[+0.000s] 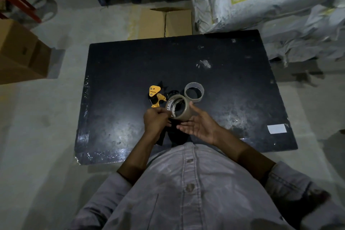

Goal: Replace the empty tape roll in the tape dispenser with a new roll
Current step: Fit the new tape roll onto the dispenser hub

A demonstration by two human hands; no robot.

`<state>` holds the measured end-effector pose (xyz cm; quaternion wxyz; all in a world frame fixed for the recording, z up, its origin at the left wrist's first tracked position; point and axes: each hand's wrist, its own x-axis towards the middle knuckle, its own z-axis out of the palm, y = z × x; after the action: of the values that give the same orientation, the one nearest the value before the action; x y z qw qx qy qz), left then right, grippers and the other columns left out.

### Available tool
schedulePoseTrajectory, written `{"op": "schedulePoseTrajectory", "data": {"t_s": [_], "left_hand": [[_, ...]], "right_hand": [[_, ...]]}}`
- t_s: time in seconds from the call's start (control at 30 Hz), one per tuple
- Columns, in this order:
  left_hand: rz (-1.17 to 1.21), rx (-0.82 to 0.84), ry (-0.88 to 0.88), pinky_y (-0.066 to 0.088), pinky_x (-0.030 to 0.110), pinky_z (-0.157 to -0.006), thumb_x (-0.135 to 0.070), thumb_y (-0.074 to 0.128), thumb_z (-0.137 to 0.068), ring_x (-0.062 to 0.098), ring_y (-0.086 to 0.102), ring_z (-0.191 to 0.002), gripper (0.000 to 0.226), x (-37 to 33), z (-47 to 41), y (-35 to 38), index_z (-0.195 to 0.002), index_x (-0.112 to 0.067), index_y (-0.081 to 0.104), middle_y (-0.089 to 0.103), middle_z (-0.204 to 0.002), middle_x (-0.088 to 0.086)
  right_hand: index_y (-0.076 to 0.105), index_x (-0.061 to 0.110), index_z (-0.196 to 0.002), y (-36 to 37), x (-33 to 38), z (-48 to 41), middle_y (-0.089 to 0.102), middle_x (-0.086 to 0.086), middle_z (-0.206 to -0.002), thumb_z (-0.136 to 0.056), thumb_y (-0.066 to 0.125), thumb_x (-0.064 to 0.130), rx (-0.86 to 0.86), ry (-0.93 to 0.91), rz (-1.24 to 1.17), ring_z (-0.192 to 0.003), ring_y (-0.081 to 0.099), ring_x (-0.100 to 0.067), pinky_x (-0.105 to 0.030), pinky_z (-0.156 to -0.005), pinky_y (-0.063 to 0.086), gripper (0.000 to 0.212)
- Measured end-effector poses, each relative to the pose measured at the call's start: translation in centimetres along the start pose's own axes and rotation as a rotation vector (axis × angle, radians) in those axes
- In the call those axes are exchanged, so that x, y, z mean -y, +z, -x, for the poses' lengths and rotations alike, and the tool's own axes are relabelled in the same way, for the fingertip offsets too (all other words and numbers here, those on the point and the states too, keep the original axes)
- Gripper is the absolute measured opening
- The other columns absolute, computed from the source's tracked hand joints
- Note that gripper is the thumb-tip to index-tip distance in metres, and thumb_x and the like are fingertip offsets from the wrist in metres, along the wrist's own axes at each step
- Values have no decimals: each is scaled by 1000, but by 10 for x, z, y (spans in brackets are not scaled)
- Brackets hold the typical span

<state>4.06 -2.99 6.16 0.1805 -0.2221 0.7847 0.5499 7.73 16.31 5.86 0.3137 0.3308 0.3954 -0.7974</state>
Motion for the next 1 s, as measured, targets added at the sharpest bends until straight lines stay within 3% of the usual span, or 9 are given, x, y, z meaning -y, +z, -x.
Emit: {"op": "schedulePoseTrajectory", "data": {"t_s": [0.13, 0.23, 0.33, 0.4, 0.47, 0.53, 0.6, 0.77, 1.0], "left_hand": [[-160, -64, 99, 71, 50, -77, -24, 83, -91, 26, 82, -63, 7, -12, -18, -17, -90, -19, 88, 82, -68, 5], [-229, -68, 178, 71, 47, -76, -31, 87, -84, 22, 83, -67, 14, -22, -37, -24, -93, -21, 91, 82, -69, -1], [-221, -79, 190, 69, 36, -58, -13, 87, -91, 16, 79, -54, 5, -36, -49, -26, -94, -14, 90, 80, -65, 3], [-189, -86, 167, 62, 26, -49, -8, 88, -93, 12, 75, -48, 1, -41, -55, -28, -94, -8, 88, 78, -63, 6], [-106, -61, 115, 70, 37, -60, -8, 90, -93, 23, 82, -60, 5, -40, -61, -26, -93, -4, 86, 80, -68, 12], [-38, -19, 69, 72, 55, -75, -9, 88, -94, 36, 83, -70, 8, -36, -65, -21, -91, -2, 85, 82, -74, 19], [12, 9, 38, 70, 60, -78, -6, 84, -98, 38, 80, -68, 11, -31, -68, -15, -90, 2, 84, 81, -78, 26], [53, -10, 10, 68, 46, -62, -3, 79, -101, 28, 71, -50, 12, -17, -69, -2, -93, 5, 82, 78, -68, 21], [117, -29, -13, 60, 38, -55, -9, 86, -97, 31, 68, -56, 21, -9, -70, -1, -78, -7, 80, 78, -75, 26]], "right_hand": [[73, 12, -123, 3, 0, -13, 71, -20, -105, -111, 63, 50, -206, -346, 391, -78, 71, -24, -34, -74, 66, 41], [76, 23, -125, 12, 15, -29, 82, -11, -100, -104, 70, 59, -303, -618, 690, -79, 79, -19, -49, -84, 67, 42], [78, 23, -129, 28, 33, -53, 82, 1, -112, -90, 76, 63, -341, -735, 980, -96, 80, -12, -37, -87, 66, 55], [79, 20, -130, 35, 46, -66, 81, 1, -117, -92, 84, 42, -385, -796, 1084, -105, 77, -10, -32, -93, 63, 44], [82, 19, -124, 37, 57, -74, 83, 1, -116, -94, 84, 22, -442, -843, 1188, -105, 77, -14, -32, -94, 61, 30], [85, 22, -117, 33, 66, -79, 84, 1, -112, -95, 81, 19, -505, -855, 1257, -101, 77, -15, -35, -92, 63, 23], [86, 25, -114, 28, 73, -84, 85, 3, -110, -94, 80, 20, -541, -839, 1303, -98, 79, -16, -39, -90, 65, 21], [89, 19, -116, 25, 74, -86, 87, -6, -113, -99, 72, 13, -554, -798, 1351, -104, 82, -28, -39, -94, 65, 24], [89, 17, -114, 15, 66, -104, 87, -9, -109, -100, 77, 18, -603, -936, 1343, -97, 83, -34, -42, -88, 67, 19]]}}
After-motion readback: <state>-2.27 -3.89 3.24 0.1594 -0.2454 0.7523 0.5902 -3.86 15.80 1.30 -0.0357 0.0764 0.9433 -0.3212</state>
